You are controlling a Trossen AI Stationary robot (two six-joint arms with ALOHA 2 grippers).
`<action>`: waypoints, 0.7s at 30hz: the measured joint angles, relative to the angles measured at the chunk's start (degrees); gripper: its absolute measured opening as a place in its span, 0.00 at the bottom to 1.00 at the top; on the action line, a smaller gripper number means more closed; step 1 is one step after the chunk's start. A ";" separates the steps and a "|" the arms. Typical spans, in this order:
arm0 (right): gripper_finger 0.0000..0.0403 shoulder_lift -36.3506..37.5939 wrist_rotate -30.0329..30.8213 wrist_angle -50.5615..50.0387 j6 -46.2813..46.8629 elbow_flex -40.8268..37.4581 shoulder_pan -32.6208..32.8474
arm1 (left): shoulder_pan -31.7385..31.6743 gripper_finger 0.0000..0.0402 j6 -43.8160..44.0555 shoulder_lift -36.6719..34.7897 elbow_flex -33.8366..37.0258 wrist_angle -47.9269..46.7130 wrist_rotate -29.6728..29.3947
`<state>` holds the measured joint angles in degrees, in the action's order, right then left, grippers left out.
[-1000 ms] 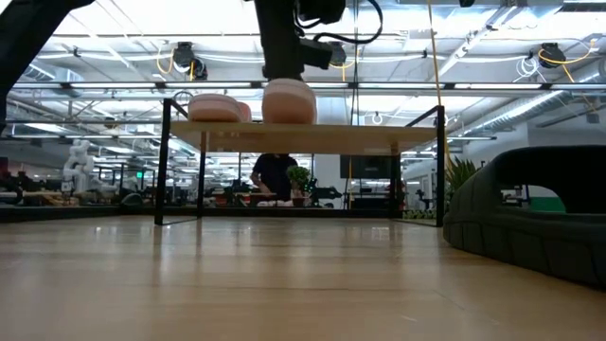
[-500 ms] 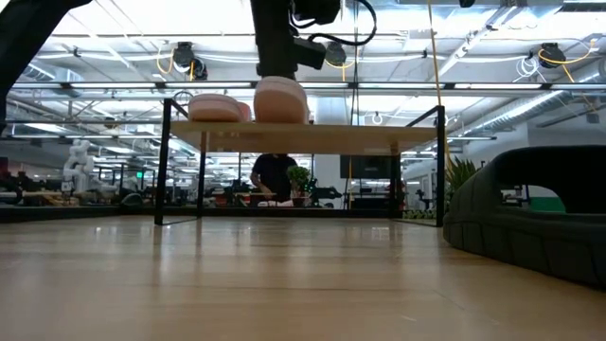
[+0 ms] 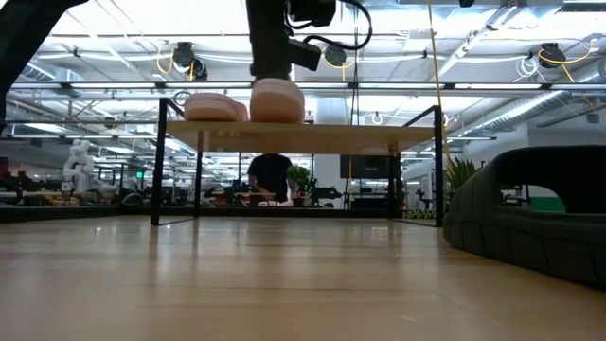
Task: Pick and place slides into the shelf
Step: Put the pink slide on the shelf
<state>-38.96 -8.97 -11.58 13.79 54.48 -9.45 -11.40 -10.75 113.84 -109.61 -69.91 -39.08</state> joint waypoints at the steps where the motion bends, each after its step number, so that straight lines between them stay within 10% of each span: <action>1: 0.30 0.00 -0.02 0.01 0.01 -0.02 0.00 | 0.13 0.00 0.41 0.00 0.01 -0.41 0.01; 21: 0.30 0.00 -0.01 0.11 0.47 -0.01 0.00 | 0.32 0.01 0.40 0.00 0.03 -6.69 -0.53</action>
<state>-38.96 -8.98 -11.47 14.27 54.47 -9.45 -11.08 -10.35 113.84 -109.58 -76.60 -39.62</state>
